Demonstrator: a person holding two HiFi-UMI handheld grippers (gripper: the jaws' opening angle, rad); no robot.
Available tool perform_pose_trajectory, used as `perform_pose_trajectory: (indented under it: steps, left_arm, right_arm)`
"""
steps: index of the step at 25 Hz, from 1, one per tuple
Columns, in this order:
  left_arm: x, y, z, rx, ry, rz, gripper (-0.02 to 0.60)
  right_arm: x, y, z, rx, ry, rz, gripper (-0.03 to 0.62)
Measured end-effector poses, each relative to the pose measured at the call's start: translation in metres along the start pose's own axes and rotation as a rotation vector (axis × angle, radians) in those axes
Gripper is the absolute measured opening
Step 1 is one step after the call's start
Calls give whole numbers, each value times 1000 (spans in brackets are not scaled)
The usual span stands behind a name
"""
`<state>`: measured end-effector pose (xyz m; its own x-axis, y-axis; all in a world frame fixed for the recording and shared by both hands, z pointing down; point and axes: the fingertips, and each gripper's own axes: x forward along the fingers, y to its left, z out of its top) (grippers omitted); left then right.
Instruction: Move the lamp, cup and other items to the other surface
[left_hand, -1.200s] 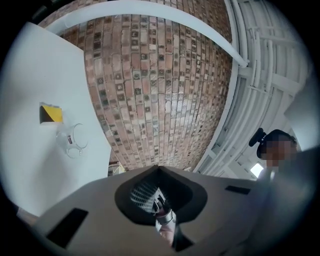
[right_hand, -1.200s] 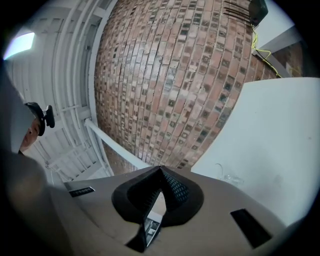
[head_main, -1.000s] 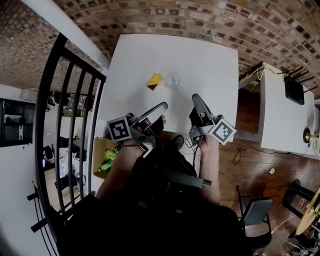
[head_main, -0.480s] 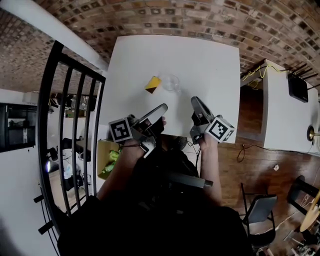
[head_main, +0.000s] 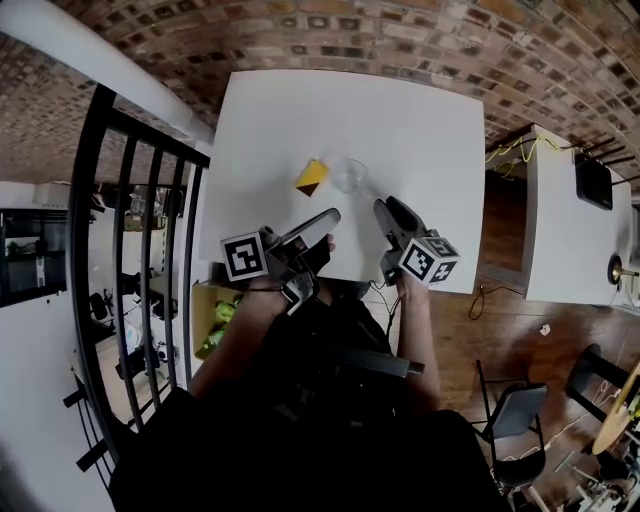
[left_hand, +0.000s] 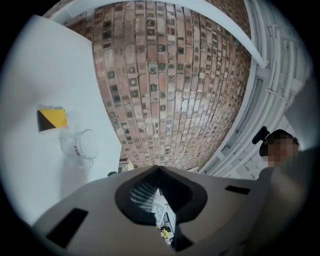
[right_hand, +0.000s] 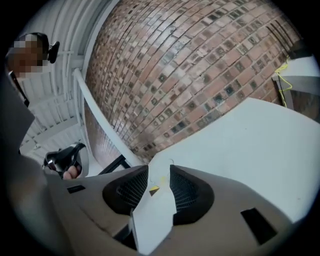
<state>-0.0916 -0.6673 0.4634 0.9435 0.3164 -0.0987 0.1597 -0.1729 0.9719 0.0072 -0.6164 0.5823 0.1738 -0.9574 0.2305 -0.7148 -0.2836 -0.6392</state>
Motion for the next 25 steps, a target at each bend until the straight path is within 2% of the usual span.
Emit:
perform_pose_trajectory:
  steps: [10, 17, 25]
  left_arm:
    - [0, 21, 22, -25, 23, 31, 2]
    - [6, 22, 33, -6, 19, 49, 2]
    - [-2, 24, 42, 6, -15, 78, 2]
  right_arm:
    - [34, -24, -33, -217, 141, -49, 202]
    - [56, -33, -52, -523, 253, -19, 202]
    - [72, -32, -57, -681, 293, 27, 170]
